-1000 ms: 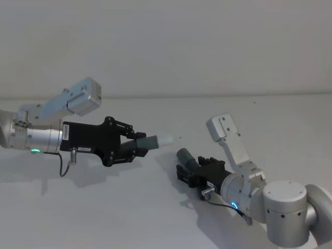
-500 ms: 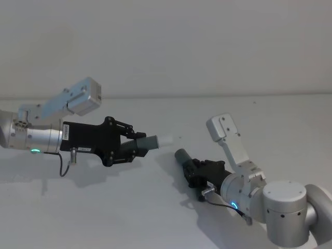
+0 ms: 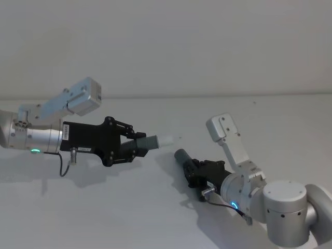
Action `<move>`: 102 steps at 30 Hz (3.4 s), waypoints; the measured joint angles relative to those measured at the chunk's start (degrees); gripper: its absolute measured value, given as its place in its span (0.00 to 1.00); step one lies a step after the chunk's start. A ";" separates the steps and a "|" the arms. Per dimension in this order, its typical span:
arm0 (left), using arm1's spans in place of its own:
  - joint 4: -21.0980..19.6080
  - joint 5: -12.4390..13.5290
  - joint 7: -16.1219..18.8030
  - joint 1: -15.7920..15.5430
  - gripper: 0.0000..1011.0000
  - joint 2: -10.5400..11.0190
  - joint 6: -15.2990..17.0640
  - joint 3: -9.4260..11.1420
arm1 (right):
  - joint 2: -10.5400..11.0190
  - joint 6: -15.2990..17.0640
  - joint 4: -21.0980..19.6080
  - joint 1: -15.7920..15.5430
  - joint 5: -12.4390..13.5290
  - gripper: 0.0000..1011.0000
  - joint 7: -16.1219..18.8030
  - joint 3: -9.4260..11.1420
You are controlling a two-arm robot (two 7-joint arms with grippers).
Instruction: Use both hands to pick up one end of the pipe from the table, align the ends, and insert them.
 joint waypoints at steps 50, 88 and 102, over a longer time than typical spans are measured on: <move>0.00 0.00 0.00 0.00 0.33 0.00 0.00 0.00 | 31.81 -25.44 -7.53 8.18 -9.73 0.21 28.28 -2.29; 0.00 0.00 0.00 0.00 0.33 0.00 0.00 0.00 | 35.80 -53.40 0.03 26.66 -14.09 0.21 52.07 -12.76; 0.00 0.00 0.00 0.00 0.33 0.00 0.00 0.00 | 32.73 -55.29 2.06 30.25 -13.63 0.21 53.50 -14.63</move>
